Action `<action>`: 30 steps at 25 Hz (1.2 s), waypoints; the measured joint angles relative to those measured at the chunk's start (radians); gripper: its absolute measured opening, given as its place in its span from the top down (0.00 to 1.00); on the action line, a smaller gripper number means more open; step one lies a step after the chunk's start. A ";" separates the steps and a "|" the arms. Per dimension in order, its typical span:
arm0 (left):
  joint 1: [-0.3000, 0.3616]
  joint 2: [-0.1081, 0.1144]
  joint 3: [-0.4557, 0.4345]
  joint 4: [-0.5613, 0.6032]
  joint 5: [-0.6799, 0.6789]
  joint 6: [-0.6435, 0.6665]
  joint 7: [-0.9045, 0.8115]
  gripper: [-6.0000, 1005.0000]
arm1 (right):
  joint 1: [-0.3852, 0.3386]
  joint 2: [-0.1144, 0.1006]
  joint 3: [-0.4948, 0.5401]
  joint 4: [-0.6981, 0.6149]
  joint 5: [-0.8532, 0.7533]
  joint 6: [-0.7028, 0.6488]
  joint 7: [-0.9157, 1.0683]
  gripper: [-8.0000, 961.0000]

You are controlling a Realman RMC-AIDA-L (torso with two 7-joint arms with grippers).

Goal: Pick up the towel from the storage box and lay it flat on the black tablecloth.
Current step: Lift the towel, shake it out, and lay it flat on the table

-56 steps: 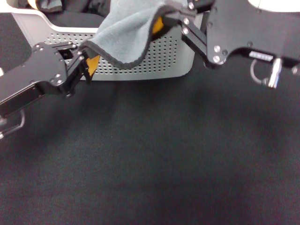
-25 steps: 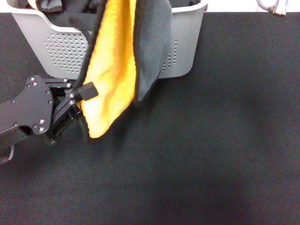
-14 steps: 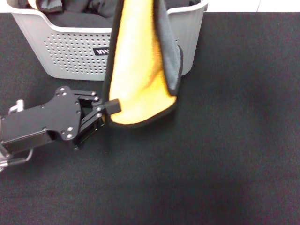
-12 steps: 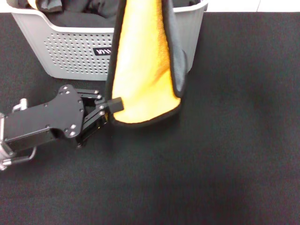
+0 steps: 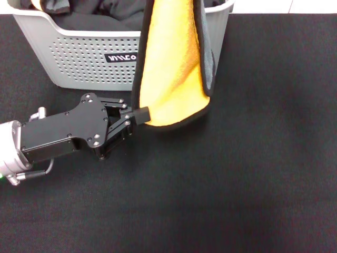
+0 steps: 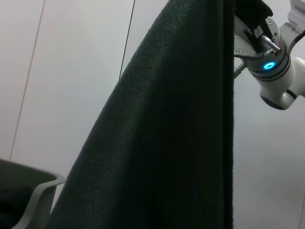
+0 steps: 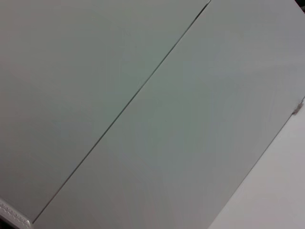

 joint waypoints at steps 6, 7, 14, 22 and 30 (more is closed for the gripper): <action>-0.002 0.001 -0.004 -0.001 0.017 -0.004 0.000 0.95 | 0.001 0.000 0.002 0.000 0.000 0.014 -0.001 0.95; -0.003 0.001 -0.004 -0.001 0.018 -0.007 0.000 0.95 | 0.001 0.000 0.002 0.002 0.001 0.014 -0.003 0.95; -0.002 0.002 -0.002 -0.001 0.023 -0.026 0.000 0.95 | 0.003 0.000 0.003 0.011 0.001 0.016 -0.006 0.94; -0.001 0.002 -0.003 -0.001 0.034 -0.030 0.000 0.95 | 0.004 0.000 0.003 0.012 0.002 0.016 -0.008 0.94; -0.003 0.000 -0.005 -0.023 0.031 -0.044 -0.008 0.96 | -0.005 0.003 0.003 0.046 0.018 0.016 -0.008 0.94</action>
